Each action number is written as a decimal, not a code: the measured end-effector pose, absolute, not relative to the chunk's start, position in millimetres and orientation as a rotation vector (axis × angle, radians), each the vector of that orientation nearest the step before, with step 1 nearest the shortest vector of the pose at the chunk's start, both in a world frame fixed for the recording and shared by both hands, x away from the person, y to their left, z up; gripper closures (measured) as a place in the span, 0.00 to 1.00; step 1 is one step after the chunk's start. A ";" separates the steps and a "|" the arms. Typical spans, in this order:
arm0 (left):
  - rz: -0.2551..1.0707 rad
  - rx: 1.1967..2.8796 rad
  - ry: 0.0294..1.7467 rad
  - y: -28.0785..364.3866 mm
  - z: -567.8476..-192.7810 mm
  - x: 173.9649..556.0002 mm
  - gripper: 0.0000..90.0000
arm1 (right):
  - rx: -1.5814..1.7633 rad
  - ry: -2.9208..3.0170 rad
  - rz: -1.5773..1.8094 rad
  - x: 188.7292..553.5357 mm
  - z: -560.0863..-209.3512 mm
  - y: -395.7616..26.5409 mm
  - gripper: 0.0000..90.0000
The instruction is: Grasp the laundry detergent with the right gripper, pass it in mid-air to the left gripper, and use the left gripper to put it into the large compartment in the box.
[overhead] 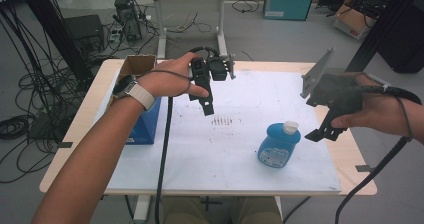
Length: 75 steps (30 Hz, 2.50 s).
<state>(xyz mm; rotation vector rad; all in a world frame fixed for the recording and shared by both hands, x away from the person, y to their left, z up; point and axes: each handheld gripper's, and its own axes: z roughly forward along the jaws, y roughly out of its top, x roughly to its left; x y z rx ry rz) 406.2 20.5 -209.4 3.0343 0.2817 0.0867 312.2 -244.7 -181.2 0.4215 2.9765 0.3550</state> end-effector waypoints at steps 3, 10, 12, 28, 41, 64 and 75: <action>0.086 3.034 0.283 20.1 -210.1 406.3 0.08 | 0.428 2.982 0.366 312.8 -188.0 -248.0 0.06; 0.072 3.035 0.279 20.0 -213.9 406.2 0.09 | 0.451 2.982 0.393 314.0 -200.6 -253.0 0.06; 0.073 3.035 0.279 19.8 -215.1 406.3 0.09 | 0.459 2.984 0.401 314.6 -204.4 -254.8 0.06; 0.047 3.036 0.260 16.8 -222.6 405.0 0.09 | 0.564 2.938 0.480 316.5 -231.9 -269.2 0.06; 0.048 3.036 0.268 17.3 -226.6 404.0 0.09 | 0.603 2.935 0.509 316.6 -248.5 -278.7 0.07; 0.041 3.038 0.291 19.7 -232.7 405.0 0.09 | 0.644 2.922 0.552 316.9 -266.3 -288.0 0.07; 0.047 3.032 0.302 22.6 -232.6 405.4 0.09 | 0.663 2.916 0.576 315.9 -273.4 -290.5 0.07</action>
